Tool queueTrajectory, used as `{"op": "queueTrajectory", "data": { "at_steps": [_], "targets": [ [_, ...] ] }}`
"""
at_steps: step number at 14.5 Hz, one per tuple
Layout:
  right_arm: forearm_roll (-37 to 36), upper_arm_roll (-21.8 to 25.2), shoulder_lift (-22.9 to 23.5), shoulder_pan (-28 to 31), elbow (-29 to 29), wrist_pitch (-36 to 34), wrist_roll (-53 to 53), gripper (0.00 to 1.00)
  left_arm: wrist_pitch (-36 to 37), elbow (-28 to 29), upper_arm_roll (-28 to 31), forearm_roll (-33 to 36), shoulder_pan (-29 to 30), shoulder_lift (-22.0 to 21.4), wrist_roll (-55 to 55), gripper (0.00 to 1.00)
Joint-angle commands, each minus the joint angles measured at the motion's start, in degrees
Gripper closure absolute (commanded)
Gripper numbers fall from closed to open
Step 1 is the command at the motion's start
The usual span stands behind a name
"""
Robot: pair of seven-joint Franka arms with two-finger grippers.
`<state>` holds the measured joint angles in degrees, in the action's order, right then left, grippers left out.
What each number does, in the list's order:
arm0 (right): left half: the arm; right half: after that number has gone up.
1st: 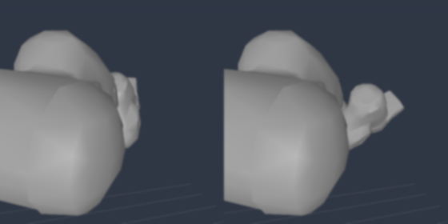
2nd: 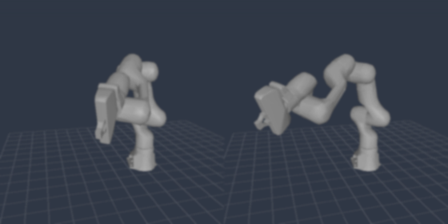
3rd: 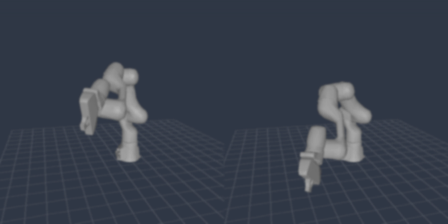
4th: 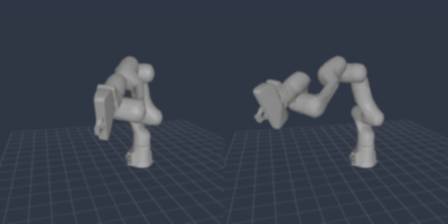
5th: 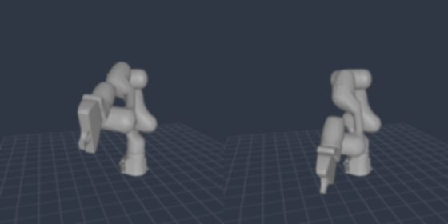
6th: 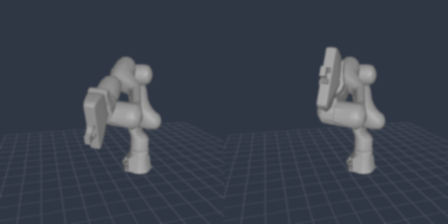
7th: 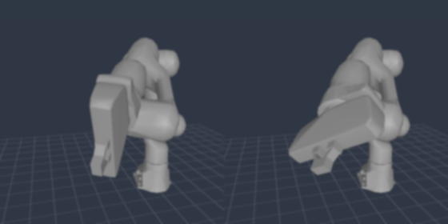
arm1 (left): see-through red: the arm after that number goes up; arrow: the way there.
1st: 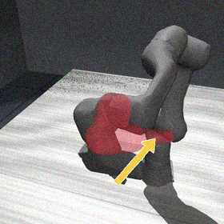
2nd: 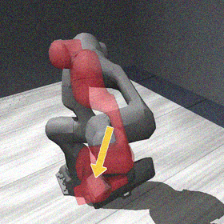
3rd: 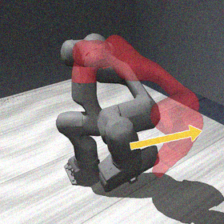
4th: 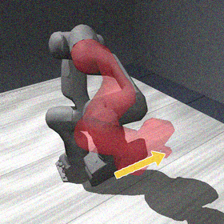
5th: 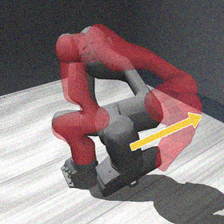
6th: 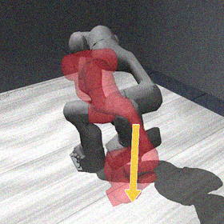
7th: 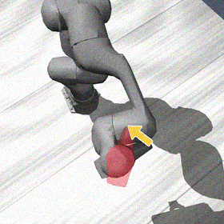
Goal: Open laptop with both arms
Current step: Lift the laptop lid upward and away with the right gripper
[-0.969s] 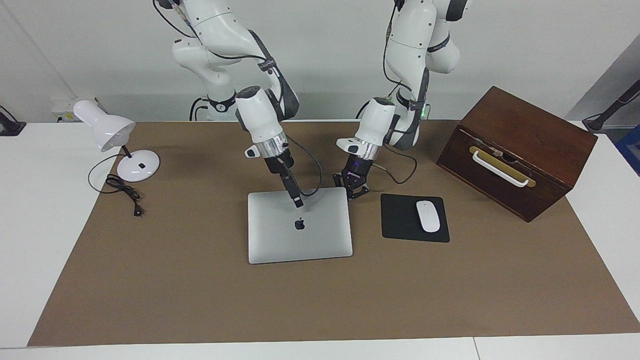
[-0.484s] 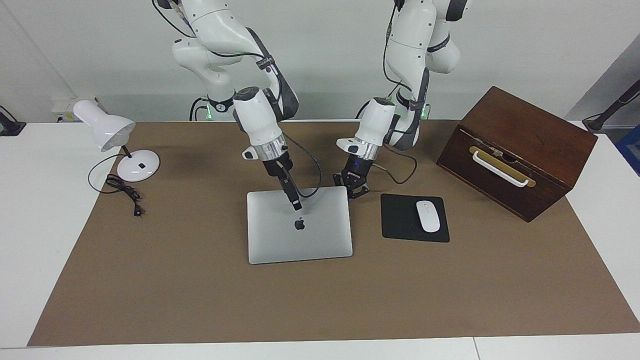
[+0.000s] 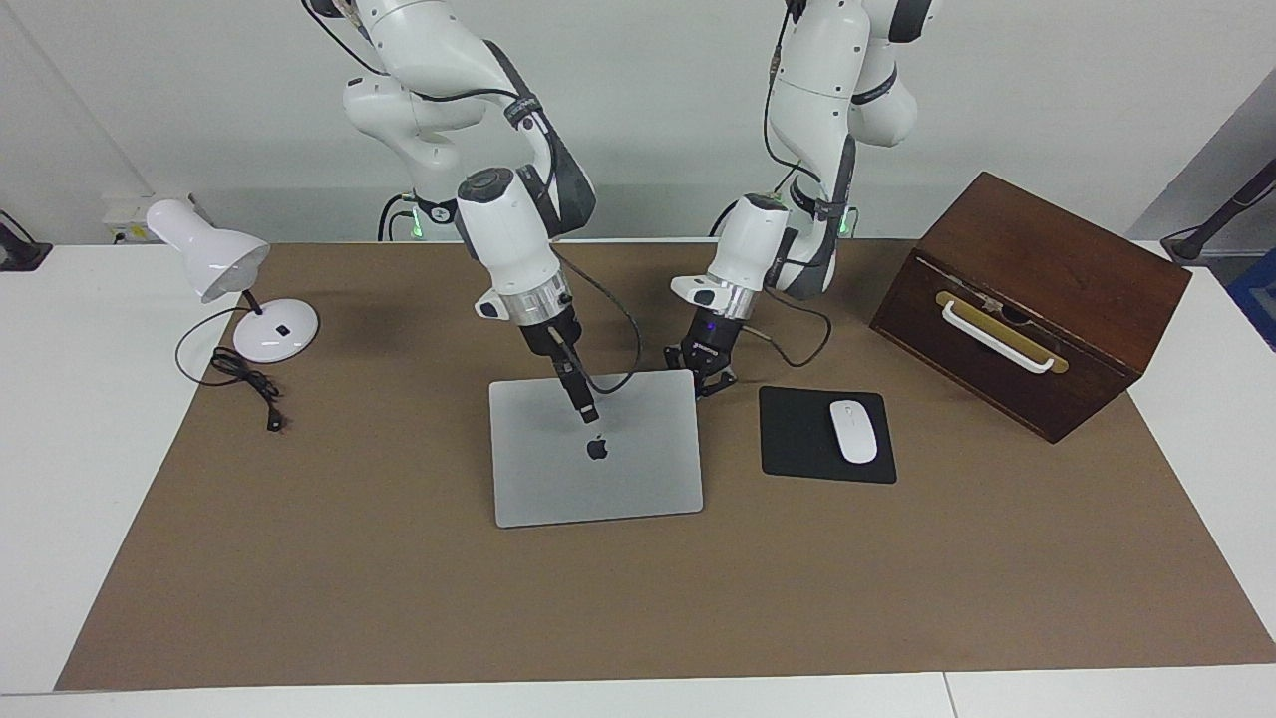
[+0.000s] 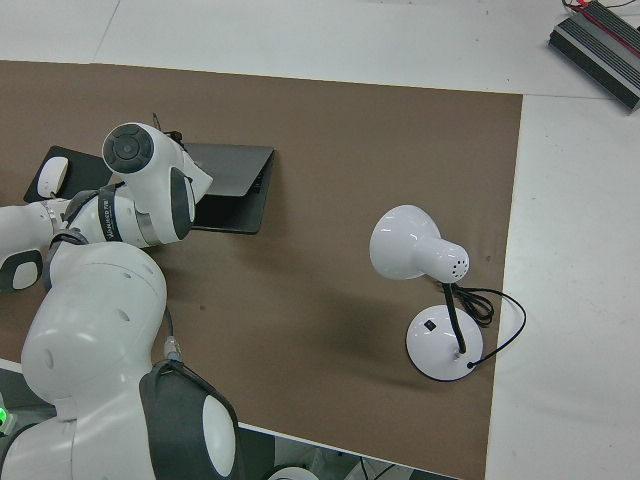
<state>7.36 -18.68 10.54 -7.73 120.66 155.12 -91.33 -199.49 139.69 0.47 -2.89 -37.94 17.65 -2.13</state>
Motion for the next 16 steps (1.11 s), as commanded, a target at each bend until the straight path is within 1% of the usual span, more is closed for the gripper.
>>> {"op": "queueTrajectory", "data": {
  "at_steps": [1,5,8,11,16],
  "targets": [
    [0.0,0.3,1.4,1.0,-4.1,-3.7,2.4,0.0,-0.8,-1.7,0.5,1.1,-0.6,3.3,0.7,1.0],
    [-0.1,1.0,2.3,1.4,-7.8,-7.5,4.2,0.0,-0.8,-1.7,0.5,1.1,-0.6,3.3,0.7,1.0],
    [-0.1,2.6,3.9,1.5,-11.0,-7.8,7.6,0.01,-0.8,-1.7,0.5,1.1,-0.7,3.3,0.7,1.0],
    [-0.1,2.9,6.3,1.5,-15.1,-9.3,8.5,0.01,-0.8,-1.7,0.5,1.1,-0.7,3.3,0.7,1.0],
    [-0.7,2.9,8.6,1.6,-17.6,-9.0,8.5,0.01,-0.8,-1.7,0.5,1.1,-0.7,3.3,0.7,1.0]
  ]
}}
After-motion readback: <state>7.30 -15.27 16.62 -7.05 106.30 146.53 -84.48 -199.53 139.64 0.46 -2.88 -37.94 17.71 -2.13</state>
